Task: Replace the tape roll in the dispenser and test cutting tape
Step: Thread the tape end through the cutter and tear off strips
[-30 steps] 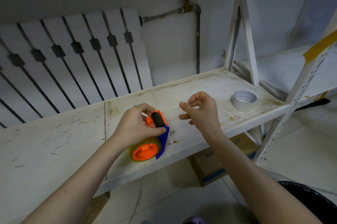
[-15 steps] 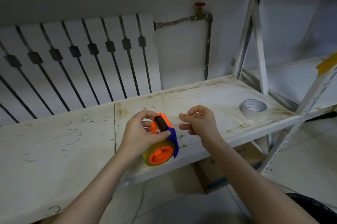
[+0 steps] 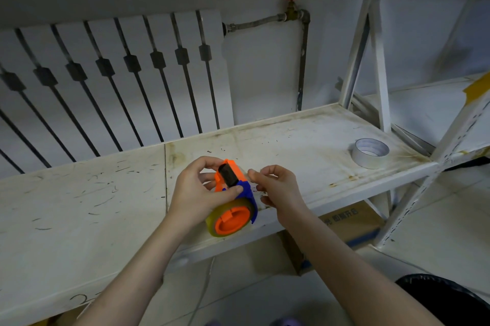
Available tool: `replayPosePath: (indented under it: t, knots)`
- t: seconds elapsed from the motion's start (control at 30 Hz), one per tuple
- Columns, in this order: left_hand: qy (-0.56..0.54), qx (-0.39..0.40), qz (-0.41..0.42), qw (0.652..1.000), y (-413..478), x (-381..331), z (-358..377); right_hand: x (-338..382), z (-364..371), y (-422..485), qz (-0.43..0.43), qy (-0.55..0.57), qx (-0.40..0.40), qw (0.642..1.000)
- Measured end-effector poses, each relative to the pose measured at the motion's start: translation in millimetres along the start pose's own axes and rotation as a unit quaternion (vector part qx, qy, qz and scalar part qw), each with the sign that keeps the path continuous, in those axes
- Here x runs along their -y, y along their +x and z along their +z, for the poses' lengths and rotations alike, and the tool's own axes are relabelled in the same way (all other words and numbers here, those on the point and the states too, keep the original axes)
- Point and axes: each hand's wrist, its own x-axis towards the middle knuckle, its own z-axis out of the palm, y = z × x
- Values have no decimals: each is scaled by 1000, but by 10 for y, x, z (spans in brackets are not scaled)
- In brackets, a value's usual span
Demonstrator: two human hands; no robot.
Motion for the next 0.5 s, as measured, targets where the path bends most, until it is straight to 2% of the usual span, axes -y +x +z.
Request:
replayPosePath:
  t: [0.17, 0.37, 0.5]
  knots:
    - [-20, -10, -4, 1000, -27, 53, -20, -96, 102, -14, 6, 5, 9, 1000]
    - [-60, -22, -3, 998, -63, 95, -90, -196, 245, -20, -62, -41, -26, 997]
    - [-59, -24, -6, 998, -69, 121, -128, -255, 278, 1, -33, -57, -4, 998]
